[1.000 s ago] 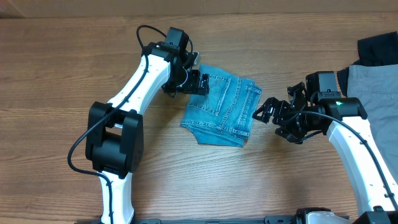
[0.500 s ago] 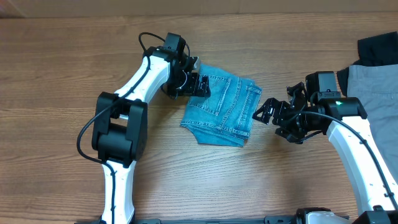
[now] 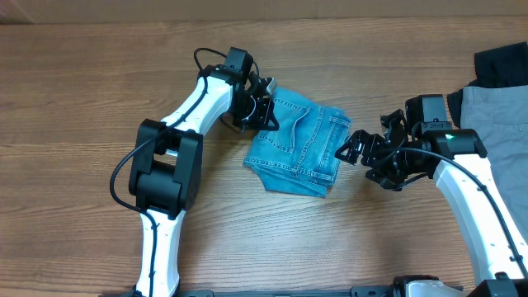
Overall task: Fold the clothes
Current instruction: 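Carry the folded jeans with the left gripper to the upper-left table corner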
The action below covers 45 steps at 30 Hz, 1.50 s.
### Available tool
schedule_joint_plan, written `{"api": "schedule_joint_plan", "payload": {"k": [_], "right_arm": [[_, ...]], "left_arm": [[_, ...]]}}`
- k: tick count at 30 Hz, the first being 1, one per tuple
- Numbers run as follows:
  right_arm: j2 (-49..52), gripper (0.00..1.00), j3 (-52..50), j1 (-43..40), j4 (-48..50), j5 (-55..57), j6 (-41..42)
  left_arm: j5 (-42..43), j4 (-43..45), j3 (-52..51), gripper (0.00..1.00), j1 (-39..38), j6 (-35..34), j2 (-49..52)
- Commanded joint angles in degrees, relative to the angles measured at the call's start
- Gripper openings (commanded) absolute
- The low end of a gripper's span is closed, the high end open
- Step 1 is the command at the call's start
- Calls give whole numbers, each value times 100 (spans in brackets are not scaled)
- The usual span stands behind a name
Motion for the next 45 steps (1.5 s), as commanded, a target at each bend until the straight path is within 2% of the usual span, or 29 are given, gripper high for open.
{"api": "schedule_joint_plan", "payload": {"k": [1, 7, 10, 14, 17, 18, 26, 28, 31, 32, 33, 34, 41, 45], "right_arm": [[-26, 100, 68, -26, 17, 4, -37], [-26, 100, 66, -26, -35, 4, -39], [-26, 100, 66, -26, -24, 7, -46], [-26, 100, 66, -28, -24, 9, -149], [-26, 100, 66, -28, -22, 9, -149], [-26, 100, 66, -28, 4, 28, -151], [-22, 100, 66, -28, 240, 24, -146], [-22, 100, 66, -28, 267, 24, -146], [-22, 100, 66, -28, 284, 24, -146], [-22, 100, 66, -28, 282, 22, -146], [-22, 100, 66, -28, 280, 15, -146], [-22, 100, 66, -26, 280, 0, -146], [-22, 100, 66, 4, 280, 2, -149], [-22, 100, 66, 4, 278, 2, -149]], "left_arm": [[-299, 160, 61, 4, 31, -546, 160], [-1668, -212, 61, 4, 765, -1563, 160], [-1790, -520, 61, 4, 1517, -1856, 151], [-1786, -872, 61, 4, 2712, -2483, 144], [-1716, -1056, 61, 4, 3545, -2621, 144], [-1510, -1193, 63, 4, 4352, -2662, 142], [-317, -1360, 61, 4, 5995, -2699, 142], [-299, -1519, 61, 19, 6201, -2695, 144], [-260, -1801, 61, 25, 6380, -2218, 144], [-260, -1888, 61, 37, 6378, -2096, 144], [-260, -1952, 61, 64, 6378, -2055, 144], [-262, -2063, 61, 100, 6358, -1943, 144], [-514, -2758, 61, 100, 6275, -1633, 114], [-1231, -2935, 61, 100, 6155, -1504, -249]]}}
